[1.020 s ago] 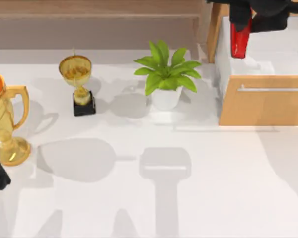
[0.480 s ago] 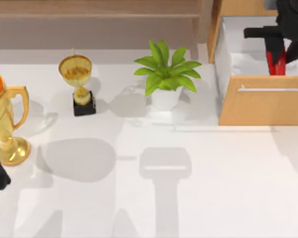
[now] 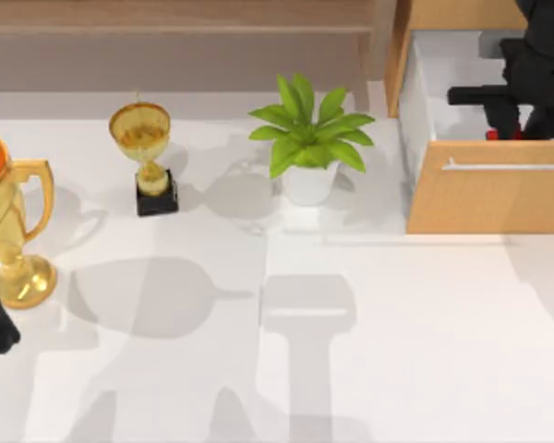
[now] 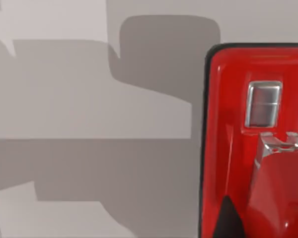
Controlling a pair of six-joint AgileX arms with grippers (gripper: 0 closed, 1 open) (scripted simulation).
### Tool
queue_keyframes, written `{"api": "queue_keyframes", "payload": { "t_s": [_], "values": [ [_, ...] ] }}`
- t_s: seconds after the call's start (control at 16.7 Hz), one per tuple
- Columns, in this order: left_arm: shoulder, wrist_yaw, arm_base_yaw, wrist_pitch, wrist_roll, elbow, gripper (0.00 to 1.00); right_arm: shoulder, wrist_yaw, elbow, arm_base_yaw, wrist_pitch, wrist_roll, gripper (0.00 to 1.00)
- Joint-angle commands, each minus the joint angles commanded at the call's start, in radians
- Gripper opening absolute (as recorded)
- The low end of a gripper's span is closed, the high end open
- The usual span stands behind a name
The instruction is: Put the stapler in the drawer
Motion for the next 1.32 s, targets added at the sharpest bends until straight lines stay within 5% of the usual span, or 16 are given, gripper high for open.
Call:
{"api": "queue_keyframes", "payload": {
  "t_s": [0.78,1.32],
  "values": [
    [0.0,0.0,0.0,0.0,0.0,0.0,1.0,-0.001,0.0,-0.041,0.0,0.04,0.0,0.0],
    [0.0,0.0,0.0,0.0,0.0,0.0,1.0,-0.001,0.0,-0.041,0.0,0.04,0.0,0.68]
  ]
}}
